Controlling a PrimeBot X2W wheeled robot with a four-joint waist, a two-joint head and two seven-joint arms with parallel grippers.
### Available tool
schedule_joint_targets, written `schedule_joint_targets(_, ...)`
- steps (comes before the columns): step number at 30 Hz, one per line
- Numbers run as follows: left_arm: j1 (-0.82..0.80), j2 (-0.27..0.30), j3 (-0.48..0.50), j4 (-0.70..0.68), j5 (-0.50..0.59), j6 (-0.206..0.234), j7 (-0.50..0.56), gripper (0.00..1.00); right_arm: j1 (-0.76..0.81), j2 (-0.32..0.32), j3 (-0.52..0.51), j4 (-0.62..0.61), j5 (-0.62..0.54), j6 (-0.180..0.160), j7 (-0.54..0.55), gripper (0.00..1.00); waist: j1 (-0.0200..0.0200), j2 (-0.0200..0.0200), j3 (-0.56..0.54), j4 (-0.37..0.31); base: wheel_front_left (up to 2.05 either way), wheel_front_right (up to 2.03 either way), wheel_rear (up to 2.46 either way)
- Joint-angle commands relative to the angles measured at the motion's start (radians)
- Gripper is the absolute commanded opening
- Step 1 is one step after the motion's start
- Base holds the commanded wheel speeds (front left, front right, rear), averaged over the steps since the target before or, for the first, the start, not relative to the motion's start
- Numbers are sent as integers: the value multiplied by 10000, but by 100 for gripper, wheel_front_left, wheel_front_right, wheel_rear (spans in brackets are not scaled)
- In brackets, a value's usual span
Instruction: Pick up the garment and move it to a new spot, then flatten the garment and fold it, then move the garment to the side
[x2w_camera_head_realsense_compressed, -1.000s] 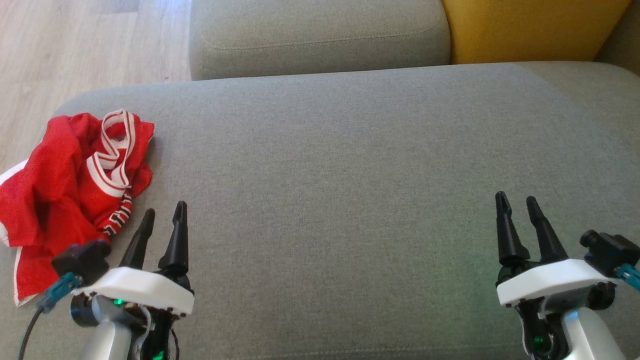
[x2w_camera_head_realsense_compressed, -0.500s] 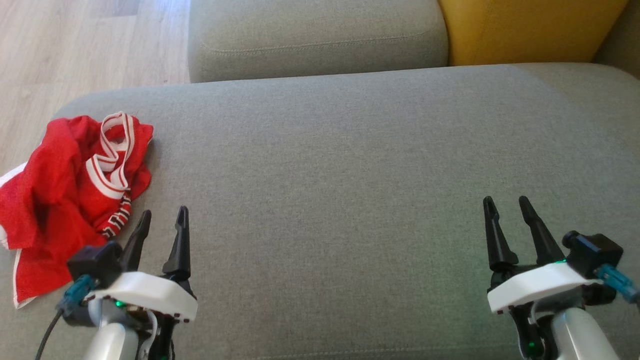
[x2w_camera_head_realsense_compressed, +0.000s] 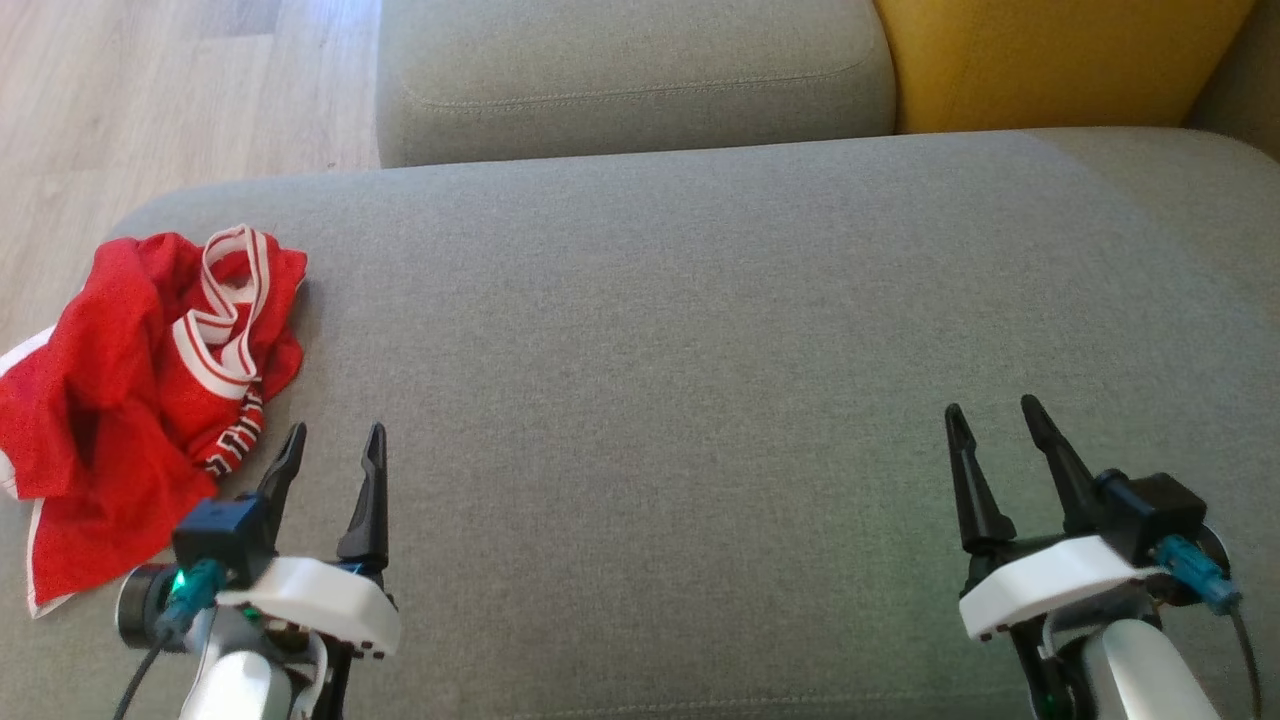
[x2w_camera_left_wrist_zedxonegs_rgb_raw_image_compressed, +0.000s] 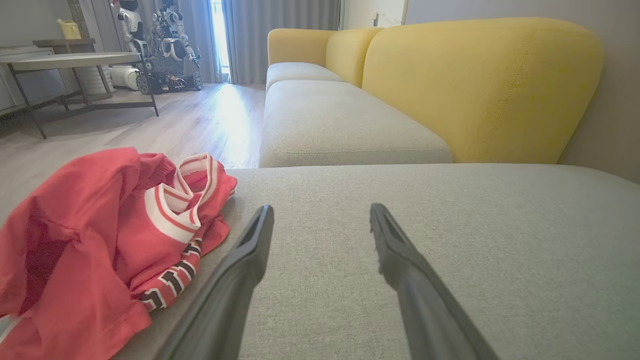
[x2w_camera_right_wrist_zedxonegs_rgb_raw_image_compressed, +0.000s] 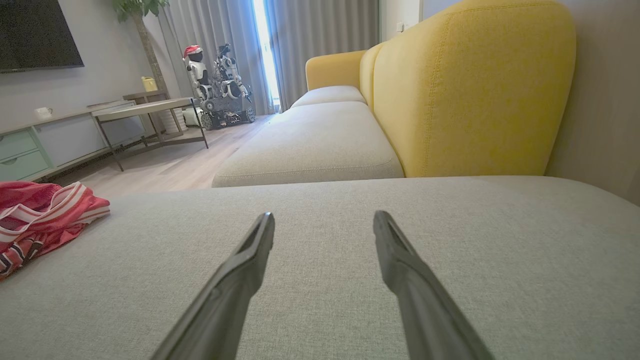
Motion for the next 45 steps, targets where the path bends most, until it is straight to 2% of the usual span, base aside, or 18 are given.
schedule_joint_targets(1, -570, 262, 324, -310, 286, 113, -140, 100, -384, 20, 261, -304, -243, -7, -141, 100, 0, 0, -2, -1, 0, 0, 0)
schedule_joint_targets(16, -487, 93, 459, 145, 1340, 142, -575, 100, -337, 238, 186, -187, -1152, -7, -467, 100, 0, 0, -32, 19, 0, 0, 0)
schedule_joint_targets(29, -531, -128, 776, 661, 898, -50, -575, 100, -289, 381, -14, -31, -517, -7, -459, 100, 0, 0, -44, -11, 0, 0, 0)
schedule_joint_targets(45, -586, -236, 904, 839, 826, -172, -575, 100, -340, 417, -46, 142, -569, -7, -450, 100, 0, 0, -4, -19, 0, 0, 0)
